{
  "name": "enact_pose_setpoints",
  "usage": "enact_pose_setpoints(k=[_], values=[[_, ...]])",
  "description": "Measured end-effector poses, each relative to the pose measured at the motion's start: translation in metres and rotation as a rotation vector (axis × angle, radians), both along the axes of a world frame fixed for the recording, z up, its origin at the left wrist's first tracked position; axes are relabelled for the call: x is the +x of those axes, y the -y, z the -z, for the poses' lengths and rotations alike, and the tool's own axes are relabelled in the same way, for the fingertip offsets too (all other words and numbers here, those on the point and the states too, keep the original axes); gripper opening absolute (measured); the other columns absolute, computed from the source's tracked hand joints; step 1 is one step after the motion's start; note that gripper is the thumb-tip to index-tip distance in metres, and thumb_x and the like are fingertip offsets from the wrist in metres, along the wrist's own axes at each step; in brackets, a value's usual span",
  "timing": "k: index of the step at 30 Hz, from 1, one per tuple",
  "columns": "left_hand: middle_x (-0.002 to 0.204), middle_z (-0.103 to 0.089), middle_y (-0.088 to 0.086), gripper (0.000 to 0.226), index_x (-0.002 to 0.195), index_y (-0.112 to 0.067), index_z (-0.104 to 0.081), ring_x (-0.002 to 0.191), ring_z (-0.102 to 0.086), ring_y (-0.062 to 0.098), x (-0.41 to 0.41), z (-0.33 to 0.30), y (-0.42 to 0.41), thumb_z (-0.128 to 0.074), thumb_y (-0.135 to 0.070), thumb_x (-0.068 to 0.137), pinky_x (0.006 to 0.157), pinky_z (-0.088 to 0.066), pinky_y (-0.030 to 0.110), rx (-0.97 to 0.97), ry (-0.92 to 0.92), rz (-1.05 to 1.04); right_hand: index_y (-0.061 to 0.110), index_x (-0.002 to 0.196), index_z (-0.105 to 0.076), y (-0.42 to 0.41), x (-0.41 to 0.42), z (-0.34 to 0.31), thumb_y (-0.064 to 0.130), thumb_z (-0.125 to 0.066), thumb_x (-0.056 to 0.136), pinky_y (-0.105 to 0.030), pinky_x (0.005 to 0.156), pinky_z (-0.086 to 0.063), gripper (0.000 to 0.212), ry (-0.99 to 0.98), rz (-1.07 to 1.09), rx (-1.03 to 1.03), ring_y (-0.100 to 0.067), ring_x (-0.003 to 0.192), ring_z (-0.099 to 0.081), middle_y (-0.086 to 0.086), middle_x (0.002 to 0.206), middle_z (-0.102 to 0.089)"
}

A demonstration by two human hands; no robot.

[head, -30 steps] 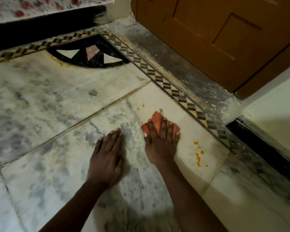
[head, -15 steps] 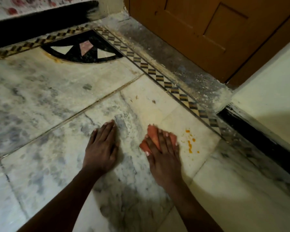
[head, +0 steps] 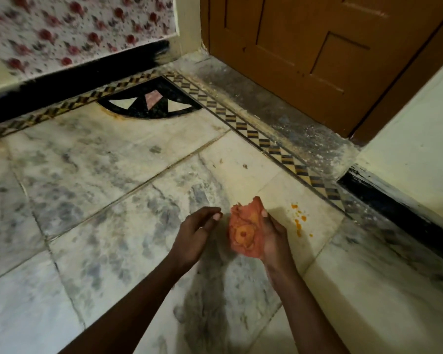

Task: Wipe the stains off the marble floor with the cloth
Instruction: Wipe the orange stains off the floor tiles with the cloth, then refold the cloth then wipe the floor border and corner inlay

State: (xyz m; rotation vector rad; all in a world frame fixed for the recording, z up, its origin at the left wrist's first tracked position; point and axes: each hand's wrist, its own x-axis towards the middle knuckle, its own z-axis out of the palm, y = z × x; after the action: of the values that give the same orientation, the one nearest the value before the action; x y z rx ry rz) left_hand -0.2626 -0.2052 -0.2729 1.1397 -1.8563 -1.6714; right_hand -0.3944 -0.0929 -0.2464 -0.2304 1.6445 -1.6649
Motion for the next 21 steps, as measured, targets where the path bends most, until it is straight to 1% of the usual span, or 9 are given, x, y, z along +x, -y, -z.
enact_pose_setpoints(k=[2, 4, 7, 8, 10, 12, 15, 18, 21], values=[[0.104, -0.080, -0.003, 0.024, 0.112, -0.019, -0.077, 0.098, -0.074, 0.010, -0.014, -0.012, 0.001, -0.060, -0.034, 0.105, 0.086, -0.055, 0.027, 0.110, -0.070, 0.026, 0.040, 0.121, -0.073, 0.002, 0.000, -0.009, 0.032, -0.051, 0.109, -0.049, 0.098, -0.060, 0.026, -0.046, -0.057, 0.001, -0.024, 0.108, -0.077, 0.000, 0.113, -0.082], [0.093, -0.077, 0.006, 0.028, 0.107, -0.011, -0.077, 0.083, -0.072, 0.013, -0.028, -0.022, 0.001, -0.057, -0.031, 0.107, 0.075, -0.056, 0.026, 0.127, -0.083, 0.035, 0.044, 0.121, -0.074, 0.001, -0.005, -0.011, 0.037, -0.054, 0.108, -0.040, 0.091, -0.063, 0.025, -0.187, -0.077, 0.033, -0.014, 0.105, -0.077, 0.006, 0.111, -0.081], [0.090, -0.075, 0.015, 0.029, 0.106, -0.002, -0.075, 0.077, -0.072, 0.018, -0.038, -0.027, -0.001, -0.061, -0.027, 0.105, 0.067, -0.060, 0.030, 0.198, -0.130, -0.038, 0.030, 0.117, -0.074, 0.002, -0.015, -0.022, 0.037, -0.061, 0.105, -0.015, 0.068, -0.058, 0.019, -0.293, -0.020, 0.056, 0.007, 0.086, -0.073, 0.013, 0.101, -0.074], [0.091, -0.075, 0.017, 0.027, 0.106, -0.002, -0.075, 0.078, -0.073, 0.021, -0.040, -0.028, 0.000, -0.062, -0.025, 0.104, 0.066, -0.061, 0.031, 0.233, -0.151, -0.070, 0.025, 0.114, -0.073, 0.003, -0.019, -0.025, 0.037, -0.064, 0.103, -0.014, 0.062, -0.056, 0.019, -0.280, 0.020, 0.059, 0.007, 0.082, -0.073, 0.014, 0.099, -0.073], [0.093, -0.075, 0.013, 0.018, 0.106, -0.007, -0.074, 0.079, -0.073, 0.023, -0.042, -0.025, 0.000, -0.066, -0.022, 0.102, 0.062, -0.060, 0.030, 0.193, -0.169, -0.116, 0.024, 0.113, -0.072, 0.004, -0.023, -0.029, 0.042, -0.070, 0.100, -0.025, 0.064, -0.063, 0.022, -0.220, 0.071, 0.074, -0.006, 0.086, -0.078, 0.007, 0.100, -0.077], [0.101, -0.073, 0.002, 0.011, 0.108, -0.019, -0.075, 0.084, -0.071, 0.019, -0.041, -0.024, -0.003, -0.073, -0.025, 0.098, 0.066, -0.055, 0.025, -0.033, -0.136, -0.122, 0.025, 0.113, -0.074, 0.005, -0.025, -0.032, 0.044, -0.070, 0.099, -0.045, 0.082, -0.067, 0.024, -0.134, 0.098, 0.064, -0.020, 0.097, -0.080, -0.001, 0.106, -0.081], [0.105, -0.064, -0.003, 0.018, 0.108, -0.025, -0.079, 0.089, -0.062, 0.012, -0.036, -0.033, -0.009, -0.082, -0.026, 0.091, 0.069, -0.047, 0.021, -0.375, -0.176, -0.046, 0.014, 0.120, -0.076, 0.002, -0.026, -0.038, 0.035, -0.066, 0.104, -0.055, 0.102, -0.058, 0.028, 0.019, 0.103, -0.055, -0.024, 0.109, -0.078, -0.006, 0.114, -0.081], [0.107, -0.064, -0.002, 0.027, 0.110, -0.022, -0.082, 0.091, -0.060, 0.013, -0.030, -0.050, -0.012, -0.087, -0.025, 0.084, 0.067, -0.045, 0.025, -0.471, -0.284, 0.174, 0.004, 0.127, -0.073, 0.001, -0.026, -0.044, 0.022, -0.058, 0.108, -0.062, 0.103, -0.056, 0.030, 0.126, 0.114, -0.166, -0.032, 0.112, -0.076, -0.014, 0.121, -0.078], [0.113, -0.066, -0.007, 0.037, 0.115, -0.019, -0.081, 0.102, -0.062, 0.013, -0.028, -0.056, -0.009, -0.091, -0.022, 0.079, 0.081, -0.044, 0.017, -0.532, -0.250, 0.360, -0.004, 0.127, -0.070, 0.005, -0.021, -0.051, 0.012, -0.047, 0.109, -0.061, 0.096, -0.060, 0.033, 0.217, 0.130, -0.201, -0.034, 0.109, -0.077, -0.019, 0.120, -0.078]])
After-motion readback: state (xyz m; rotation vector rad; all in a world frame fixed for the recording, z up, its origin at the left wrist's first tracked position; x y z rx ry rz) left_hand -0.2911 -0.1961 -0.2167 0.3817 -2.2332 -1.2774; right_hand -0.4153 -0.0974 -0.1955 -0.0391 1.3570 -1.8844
